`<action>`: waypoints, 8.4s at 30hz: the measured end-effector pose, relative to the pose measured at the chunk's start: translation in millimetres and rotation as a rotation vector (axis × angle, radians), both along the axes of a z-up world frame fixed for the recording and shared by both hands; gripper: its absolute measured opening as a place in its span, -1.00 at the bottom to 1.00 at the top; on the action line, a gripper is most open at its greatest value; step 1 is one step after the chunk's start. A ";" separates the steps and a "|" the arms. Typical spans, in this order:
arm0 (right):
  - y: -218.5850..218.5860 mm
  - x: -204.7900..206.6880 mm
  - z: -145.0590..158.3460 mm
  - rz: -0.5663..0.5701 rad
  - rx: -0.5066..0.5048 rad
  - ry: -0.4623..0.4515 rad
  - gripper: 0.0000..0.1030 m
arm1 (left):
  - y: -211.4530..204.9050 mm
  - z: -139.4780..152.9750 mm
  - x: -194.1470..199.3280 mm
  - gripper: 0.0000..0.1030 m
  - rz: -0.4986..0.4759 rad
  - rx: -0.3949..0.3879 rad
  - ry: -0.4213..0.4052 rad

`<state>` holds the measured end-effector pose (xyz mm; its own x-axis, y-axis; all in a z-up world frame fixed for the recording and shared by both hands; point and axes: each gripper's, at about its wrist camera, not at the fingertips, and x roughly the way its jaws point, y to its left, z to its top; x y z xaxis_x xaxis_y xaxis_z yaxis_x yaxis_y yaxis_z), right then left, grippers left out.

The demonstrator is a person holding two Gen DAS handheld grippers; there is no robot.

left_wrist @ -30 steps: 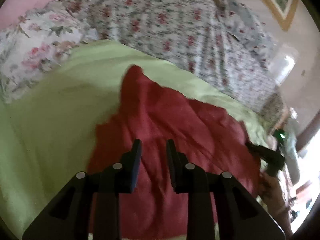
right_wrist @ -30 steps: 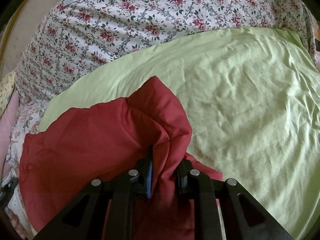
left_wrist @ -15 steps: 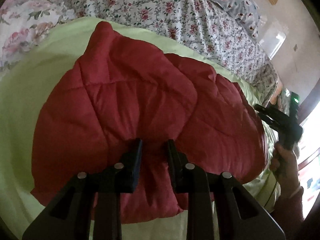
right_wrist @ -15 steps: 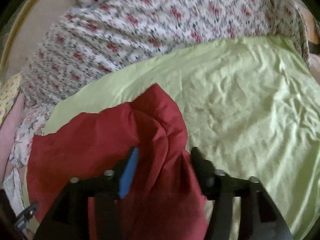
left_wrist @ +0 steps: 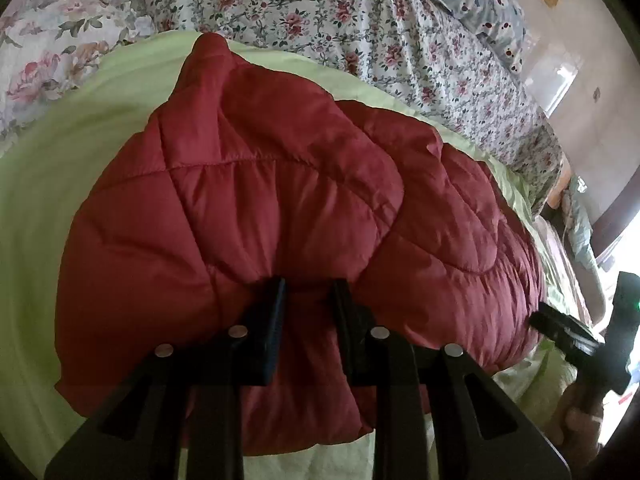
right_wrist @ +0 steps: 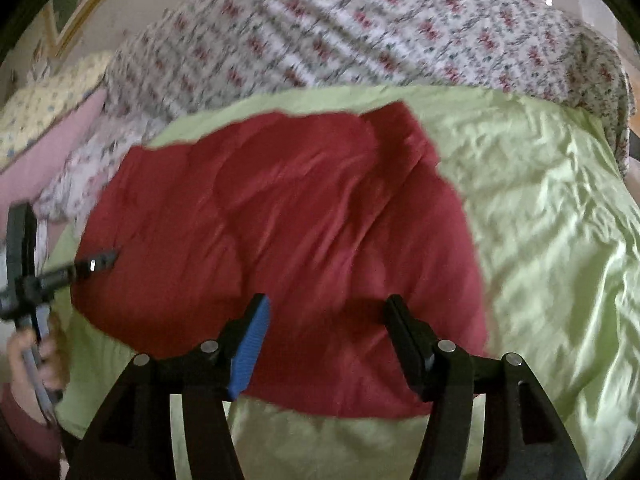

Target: Fold large clothes

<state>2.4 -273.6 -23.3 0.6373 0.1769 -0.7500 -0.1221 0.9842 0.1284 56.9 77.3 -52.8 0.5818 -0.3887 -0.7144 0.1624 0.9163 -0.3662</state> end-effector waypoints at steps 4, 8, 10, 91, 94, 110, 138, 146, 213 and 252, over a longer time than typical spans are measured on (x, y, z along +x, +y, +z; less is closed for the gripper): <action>33.4 -4.3 -1.7 0.060 -0.046 -0.026 0.40 | -1.1 -0.1 -0.5 -0.58 0.004 0.010 0.001; 50.8 1.2 -6.6 0.086 -0.093 -0.035 0.48 | -1.0 5.1 -2.0 -0.58 0.007 0.018 0.011; 51.8 4.5 -10.7 0.081 -0.095 -0.026 0.48 | -2.8 13.0 -7.4 -0.45 -0.005 0.028 0.003; 23.3 62.1 -31.0 -0.039 -0.066 -0.115 0.46 | -60.0 -4.1 30.7 0.55 0.109 0.348 -0.042; 23.7 61.3 -31.4 -0.038 -0.069 -0.118 0.46 | -61.1 -2.6 25.3 0.55 0.119 0.356 -0.044; 24.0 49.9 -22.1 -0.048 -0.052 -0.108 0.47 | -46.1 4.9 -8.0 0.55 0.100 0.273 -0.021; 5.8 82.9 -25.9 -0.080 -0.028 0.035 0.79 | -46.1 -1.7 32.5 0.73 0.027 0.282 0.000; -3.7 43.5 5.8 -0.080 0.101 -0.001 0.79 | -26.8 19.8 -6.6 0.73 0.073 0.188 -0.020; 51.8 -31.0 20.6 0.085 0.002 0.056 0.90 | -56.6 27.8 -51.0 0.83 0.099 0.498 0.039; 44.0 5.6 32.8 0.058 0.046 0.052 0.90 | -67.6 34.9 -28.7 0.83 0.114 0.476 0.028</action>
